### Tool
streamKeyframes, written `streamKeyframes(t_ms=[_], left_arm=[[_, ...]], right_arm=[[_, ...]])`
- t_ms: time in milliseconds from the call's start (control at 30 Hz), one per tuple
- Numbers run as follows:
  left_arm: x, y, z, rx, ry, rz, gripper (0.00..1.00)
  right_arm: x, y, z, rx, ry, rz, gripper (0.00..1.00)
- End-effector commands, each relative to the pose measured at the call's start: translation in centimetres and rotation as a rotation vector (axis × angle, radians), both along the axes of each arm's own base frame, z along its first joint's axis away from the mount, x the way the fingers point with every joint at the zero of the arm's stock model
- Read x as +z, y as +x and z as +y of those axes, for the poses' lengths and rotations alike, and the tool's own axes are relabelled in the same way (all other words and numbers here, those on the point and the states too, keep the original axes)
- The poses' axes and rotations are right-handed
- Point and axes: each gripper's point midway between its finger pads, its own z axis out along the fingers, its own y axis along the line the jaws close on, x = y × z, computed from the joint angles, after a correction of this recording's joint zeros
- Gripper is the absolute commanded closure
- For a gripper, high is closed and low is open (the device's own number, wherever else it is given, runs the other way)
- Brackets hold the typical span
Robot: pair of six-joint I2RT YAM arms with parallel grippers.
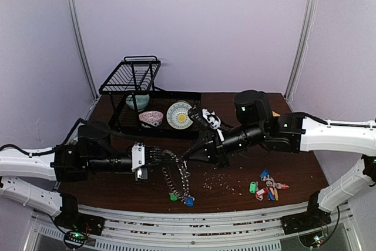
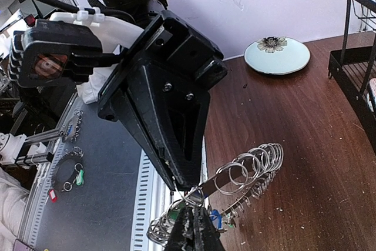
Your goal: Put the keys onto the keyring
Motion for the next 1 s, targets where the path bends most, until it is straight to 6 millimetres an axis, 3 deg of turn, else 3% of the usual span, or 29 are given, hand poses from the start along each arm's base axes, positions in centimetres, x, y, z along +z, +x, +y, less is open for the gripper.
streamKeyframes(t_ms=[0,467,967], left_arm=[[6.5,-2.3,0.4,-0.091,-0.223,-0.117,1.0],[6.8,-2.1,0.6,-0.07,-0.23,-0.126,1.0],[7.3,-1.5,0.9,-0.029,-0.263,-0.125,1.0]], right_arm=[[-3.3,2.3,-0.9,-0.088,-0.135,0.045,1.0],[-4.0,2.7,-1.4,-0.114,-0.17,0.042,1.0],[-3.8,3.5,0.5,-0.125,-0.123,0.093,1.0]])
